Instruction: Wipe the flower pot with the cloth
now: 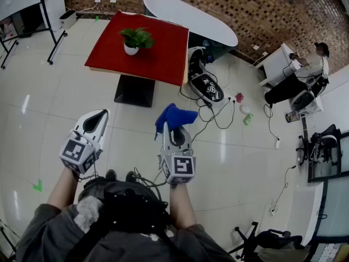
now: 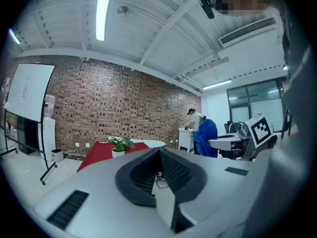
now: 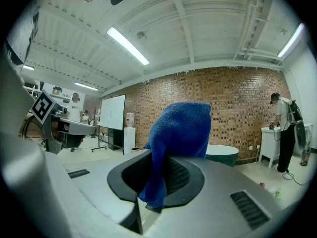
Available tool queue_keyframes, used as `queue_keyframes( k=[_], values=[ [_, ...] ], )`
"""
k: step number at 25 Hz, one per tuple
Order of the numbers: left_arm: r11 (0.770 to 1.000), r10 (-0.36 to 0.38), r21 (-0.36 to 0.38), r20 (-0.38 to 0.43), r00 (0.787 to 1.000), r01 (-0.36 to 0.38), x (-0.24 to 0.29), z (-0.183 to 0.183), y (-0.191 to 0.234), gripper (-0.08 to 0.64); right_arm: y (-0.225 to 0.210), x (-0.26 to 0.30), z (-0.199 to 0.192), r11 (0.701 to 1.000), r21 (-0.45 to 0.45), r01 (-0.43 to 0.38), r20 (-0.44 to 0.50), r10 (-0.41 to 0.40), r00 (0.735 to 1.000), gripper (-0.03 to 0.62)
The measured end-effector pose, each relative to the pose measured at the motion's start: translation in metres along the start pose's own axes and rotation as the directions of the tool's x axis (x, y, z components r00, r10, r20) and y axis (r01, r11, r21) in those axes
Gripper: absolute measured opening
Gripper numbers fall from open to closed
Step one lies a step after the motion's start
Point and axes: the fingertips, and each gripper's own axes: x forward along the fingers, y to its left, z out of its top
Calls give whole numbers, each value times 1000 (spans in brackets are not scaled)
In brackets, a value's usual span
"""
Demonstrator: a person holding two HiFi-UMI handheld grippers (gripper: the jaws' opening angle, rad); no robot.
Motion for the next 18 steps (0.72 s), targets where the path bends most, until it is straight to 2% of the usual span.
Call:
queue_keyframes(
  k=[8, 12, 18],
  values=[
    [999, 42, -1, 9, 999, -42, 9, -7, -9, 29, -20, 2, -1, 999, 5, -39, 42, 38, 998, 69],
    [997, 81, -15, 26, 996, -81, 7, 3, -10, 31, -23, 1, 3, 998, 25, -66, 66, 64, 996, 69],
    [995, 95, -19, 44, 994, -95, 13, 3, 4, 31, -26, 15, -4, 997, 29, -67, 49, 65, 997, 69]
  ],
)
